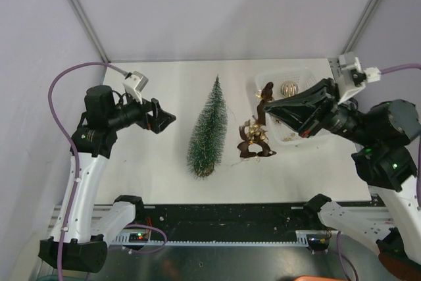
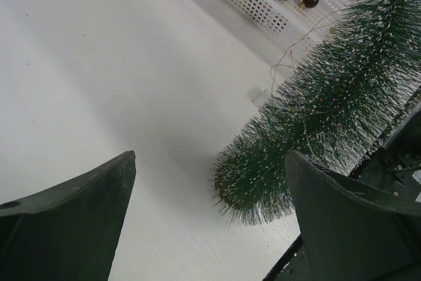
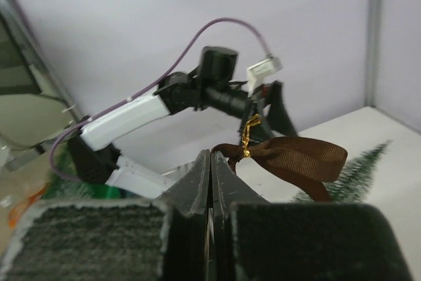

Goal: Decorate the small christmas tree

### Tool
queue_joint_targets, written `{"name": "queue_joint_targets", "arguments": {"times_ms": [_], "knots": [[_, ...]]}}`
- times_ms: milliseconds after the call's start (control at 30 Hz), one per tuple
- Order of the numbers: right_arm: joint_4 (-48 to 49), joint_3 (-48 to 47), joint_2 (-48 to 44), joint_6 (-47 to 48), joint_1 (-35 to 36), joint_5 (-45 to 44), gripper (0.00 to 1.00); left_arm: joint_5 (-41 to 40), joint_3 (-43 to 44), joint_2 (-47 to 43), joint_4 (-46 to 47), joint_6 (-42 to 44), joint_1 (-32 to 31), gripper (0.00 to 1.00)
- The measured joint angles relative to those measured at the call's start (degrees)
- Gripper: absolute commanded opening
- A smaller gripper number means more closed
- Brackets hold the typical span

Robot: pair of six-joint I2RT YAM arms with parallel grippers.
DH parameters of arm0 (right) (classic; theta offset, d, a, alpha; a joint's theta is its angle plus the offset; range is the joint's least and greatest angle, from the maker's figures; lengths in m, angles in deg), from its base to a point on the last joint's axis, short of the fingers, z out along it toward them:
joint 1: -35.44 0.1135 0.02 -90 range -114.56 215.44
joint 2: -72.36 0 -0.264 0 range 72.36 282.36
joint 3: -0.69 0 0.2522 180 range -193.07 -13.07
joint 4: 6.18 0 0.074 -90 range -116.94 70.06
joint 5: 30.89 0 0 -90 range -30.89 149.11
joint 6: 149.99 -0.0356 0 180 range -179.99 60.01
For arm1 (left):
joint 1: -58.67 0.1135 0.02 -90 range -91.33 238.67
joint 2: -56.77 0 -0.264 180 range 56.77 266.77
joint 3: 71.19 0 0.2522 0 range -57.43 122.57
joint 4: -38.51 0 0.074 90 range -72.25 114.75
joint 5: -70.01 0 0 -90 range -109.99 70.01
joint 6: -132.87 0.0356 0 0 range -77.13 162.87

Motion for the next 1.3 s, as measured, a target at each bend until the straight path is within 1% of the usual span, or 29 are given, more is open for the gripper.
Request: {"name": "queue_joint_targets", "arguments": {"times_ms": [100, 167, 233, 300, 400, 567, 733, 900, 1133, 1300], "knots": [[-0.39, -0.98, 2.91, 2.23, 5.70, -1.18, 0.00, 0.44, 0.00, 0.24, 0.00, -0.02, 0.00, 0.99], [-1.95, -2.62, 5.55, 5.16, 11.78, -4.15, 0.00, 0.90, 0.00, 0.37, -0.02, -0.02, 0.02, 1.00], [-4.61, -5.33, 9.03, 9.11, 19.15, -8.76, 0.00, 1.38, 0.00, 0.42, -0.02, -0.02, 0.00, 1.00], [-6.97, -8.15, 12.59, 12.63, 24.24, -12.90, 0.00, 1.68, 0.00, 0.39, -0.02, -0.02, 0.00, 1.00], [-9.94, -11.93, 18.71, 17.70, 28.68, -19.61, 0.00, 2.40, 0.00, 0.00, -0.02, 0.04, 0.02, 1.00], [-13.86, -12.61, 25.24, 23.21, 29.83, -28.50, 0.00, 3.76, 0.00, -2.82, -0.02, 0.55, 0.02, 1.00], [-14.43, -12.55, 27.54, 27.21, 29.86, -37.05, 0.00, 4.52, 0.00, -5.53, 0.00, 1.60, 0.02, 1.00], [-10.29, -9.75, 26.62, 30.05, 29.83, -44.39, 0.00, 4.37, 0.00, -5.92, 0.00, 2.16, 0.02, 1.00], [-6.67, -5.29, 24.59, 31.54, 29.86, -48.65, 0.00, 4.57, 0.00, -5.92, -0.02, 3.17, 0.02, 1.00], [-3.85, -1.88, 21.40, 31.47, 29.83, -50.99, 0.00, 10.03, -0.26, -6.47, 0.20, 4.66, 0.04, 0.99]]}}
